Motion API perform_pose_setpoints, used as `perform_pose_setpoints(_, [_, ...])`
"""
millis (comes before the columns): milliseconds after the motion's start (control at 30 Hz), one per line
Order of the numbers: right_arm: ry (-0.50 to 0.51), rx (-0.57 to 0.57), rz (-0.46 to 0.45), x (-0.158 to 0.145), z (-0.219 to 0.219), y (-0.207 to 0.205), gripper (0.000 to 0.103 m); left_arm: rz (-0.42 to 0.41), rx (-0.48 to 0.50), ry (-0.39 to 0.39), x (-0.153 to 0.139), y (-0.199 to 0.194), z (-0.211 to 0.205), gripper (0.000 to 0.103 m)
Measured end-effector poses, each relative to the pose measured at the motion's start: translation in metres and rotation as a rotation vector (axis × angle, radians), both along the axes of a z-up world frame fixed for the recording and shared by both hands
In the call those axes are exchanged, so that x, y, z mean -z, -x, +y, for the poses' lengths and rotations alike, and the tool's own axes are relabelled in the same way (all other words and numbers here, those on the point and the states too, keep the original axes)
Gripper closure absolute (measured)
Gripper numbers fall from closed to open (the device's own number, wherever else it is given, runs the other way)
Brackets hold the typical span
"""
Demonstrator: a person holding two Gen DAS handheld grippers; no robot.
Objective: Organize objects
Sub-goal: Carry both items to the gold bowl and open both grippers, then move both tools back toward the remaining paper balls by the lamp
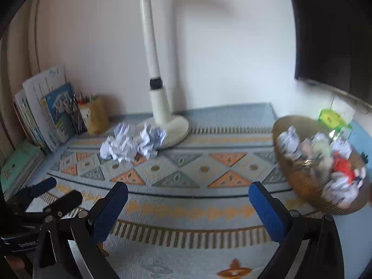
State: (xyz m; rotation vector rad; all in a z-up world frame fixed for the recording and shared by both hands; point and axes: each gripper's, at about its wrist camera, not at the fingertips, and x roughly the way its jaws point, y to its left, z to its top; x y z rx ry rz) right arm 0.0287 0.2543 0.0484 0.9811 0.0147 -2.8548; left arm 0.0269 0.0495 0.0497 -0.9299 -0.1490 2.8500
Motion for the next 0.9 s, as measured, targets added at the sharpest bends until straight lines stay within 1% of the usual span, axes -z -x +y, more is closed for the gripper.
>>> perform_pose_setpoints(67, [-0.081, 0.037, 0.01, 0.013, -0.011, 0.007, 0.0, 0.011, -0.058, 0.02, 0.009, 0.003, -0.008, 0.002])
perform_pose_setpoints(100, [-0.11, 0.034, -0.009, 0.018, -0.015, 0.012, 0.0, 0.011, -0.079, 0.015, 0.013, 0.004, -0.012, 0.002])
perform_pose_setpoints(133, [-0.112, 0.014, -0.031, 0.024, -0.015, 0.02, 0.0, 0.009, -0.096, 0.004, 0.017, 0.005, -0.017, 0.002])
perform_pose_setpoints(200, [-0.098, -0.029, -0.094, 0.036, -0.017, 0.03, 0.0, -0.036, -0.104, -0.026, 0.024, 0.012, -0.022, 0.002])
perform_pose_setpoints(267, [-0.09, -0.04, -0.118, 0.048, -0.019, 0.034, 0.0, -0.043, -0.107, -0.054, 0.026, 0.011, -0.028, 0.002])
perform_pose_setpoints(333, [-0.087, -0.04, -0.141, 0.055, -0.019, 0.036, 0.0, -0.066, -0.104, -0.089, 0.029, 0.013, -0.033, 0.001])
perform_pose_setpoints(400, [-0.081, -0.066, -0.16, 0.059, -0.021, 0.038, 0.0, -0.093, -0.12, -0.095, 0.033, 0.015, -0.034, 0.002])
perform_pose_setpoints(433, [-0.076, -0.083, -0.195, 0.064, -0.023, 0.04, 0.0, -0.102, -0.125, -0.091, 0.034, 0.016, -0.033, 0.002])
perform_pose_setpoints(500, [-0.065, -0.091, -0.293, 0.078, -0.023, 0.048, 0.0, -0.11, -0.121, -0.085, 0.035, 0.016, -0.031, 0.002])
perform_pose_setpoints(700, [-0.078, -0.093, -0.298, 0.081, -0.024, 0.046, 0.0, -0.143, -0.116, -0.073, 0.04, 0.019, -0.029, 0.001])
perform_pose_setpoints(900, [-0.08, -0.103, -0.306, 0.08, -0.023, 0.046, 0.0, -0.142, -0.103, -0.085, 0.04, 0.019, -0.029, 0.001])
